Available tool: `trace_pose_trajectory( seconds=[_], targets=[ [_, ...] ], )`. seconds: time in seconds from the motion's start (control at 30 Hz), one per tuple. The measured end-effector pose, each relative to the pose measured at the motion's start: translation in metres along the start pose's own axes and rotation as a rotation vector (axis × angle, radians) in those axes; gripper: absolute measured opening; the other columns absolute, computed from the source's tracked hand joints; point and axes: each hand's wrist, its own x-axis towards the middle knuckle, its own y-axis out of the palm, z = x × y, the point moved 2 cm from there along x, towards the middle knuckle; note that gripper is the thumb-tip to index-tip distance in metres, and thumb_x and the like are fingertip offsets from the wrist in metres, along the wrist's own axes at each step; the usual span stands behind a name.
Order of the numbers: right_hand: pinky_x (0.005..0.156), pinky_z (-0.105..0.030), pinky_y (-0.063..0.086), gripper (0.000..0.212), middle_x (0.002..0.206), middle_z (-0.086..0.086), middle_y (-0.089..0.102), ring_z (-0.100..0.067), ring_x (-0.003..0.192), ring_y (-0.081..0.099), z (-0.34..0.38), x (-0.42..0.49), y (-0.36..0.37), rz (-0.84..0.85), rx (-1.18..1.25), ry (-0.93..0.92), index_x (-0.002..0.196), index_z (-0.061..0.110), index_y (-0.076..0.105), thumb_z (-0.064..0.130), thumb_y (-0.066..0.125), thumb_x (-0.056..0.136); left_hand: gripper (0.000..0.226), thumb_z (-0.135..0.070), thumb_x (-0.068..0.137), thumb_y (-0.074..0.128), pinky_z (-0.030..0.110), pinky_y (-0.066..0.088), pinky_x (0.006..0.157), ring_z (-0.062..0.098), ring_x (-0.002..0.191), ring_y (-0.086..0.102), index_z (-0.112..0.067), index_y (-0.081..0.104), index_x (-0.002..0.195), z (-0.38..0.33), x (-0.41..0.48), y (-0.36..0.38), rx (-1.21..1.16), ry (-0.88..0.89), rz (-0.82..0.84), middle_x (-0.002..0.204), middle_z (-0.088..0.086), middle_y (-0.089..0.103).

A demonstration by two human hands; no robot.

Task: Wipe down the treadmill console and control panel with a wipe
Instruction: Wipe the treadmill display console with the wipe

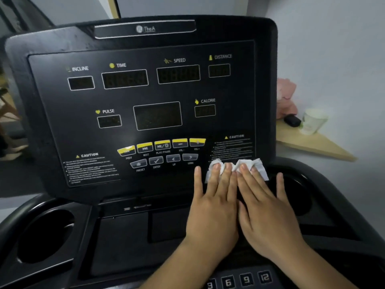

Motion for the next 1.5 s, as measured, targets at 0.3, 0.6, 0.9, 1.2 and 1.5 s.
trace_pose_trajectory(
  seconds=[0.3,0.6,0.9,1.2,1.5],
  targets=[
    [0.119,-0.053,0.01,0.068,0.164,-0.001,0.006,-0.024,0.151,0.003,-0.042,0.036,-0.018,-0.064,0.069,0.057,0.154,0.017,0.009,0.034,0.026,0.09,0.072,-0.043,0.101,0.019,0.069,-0.014,0.11,0.038,0.147,-0.02,-0.006,-0.015,0.153,-0.014,0.058,-0.019,0.208,-0.006,-0.07,0.161,0.017,-0.019],
    [0.12,-0.044,0.021,0.07,0.164,-0.005,0.013,-0.03,0.151,0.006,-0.048,-0.001,0.005,-0.041,0.135,-0.068,0.151,0.013,0.031,0.025,0.035,0.082,0.067,-0.036,0.087,0.035,0.071,0.012,0.111,0.058,0.14,0.02,-0.008,0.042,0.148,-0.025,0.02,-0.001,0.084,-0.019,0.017,0.157,0.022,0.028],
    [0.112,-0.063,0.024,0.07,0.157,-0.025,0.015,-0.044,0.147,-0.012,-0.045,0.09,-0.048,-0.231,-0.046,-0.161,0.147,-0.004,0.022,0.023,0.035,0.084,0.075,-0.05,0.094,0.029,0.069,0.004,0.114,0.052,0.146,0.007,-0.006,0.023,0.154,0.011,0.087,-0.046,0.173,-0.098,-0.167,0.161,0.02,0.017],
    [0.115,-0.06,0.015,0.059,0.149,-0.025,0.028,-0.044,0.148,-0.003,-0.027,0.049,-0.025,-0.09,-0.198,-0.336,0.137,-0.006,0.039,0.028,0.036,0.089,0.069,-0.041,0.09,0.041,0.066,0.017,0.112,0.055,0.142,0.017,-0.005,0.036,0.15,0.008,0.029,-0.015,0.095,-0.03,-0.132,0.159,0.022,0.022],
    [0.12,-0.051,0.009,0.068,0.163,-0.016,-0.005,-0.036,0.148,-0.014,-0.034,0.163,-0.096,-0.19,-0.07,-0.132,0.155,0.007,0.009,0.034,0.018,0.093,0.068,-0.043,0.098,0.022,0.067,0.005,0.115,0.056,0.143,0.01,-0.004,0.023,0.154,0.055,0.132,-0.091,0.212,-0.088,-0.305,0.16,0.024,0.018]
  ],
)
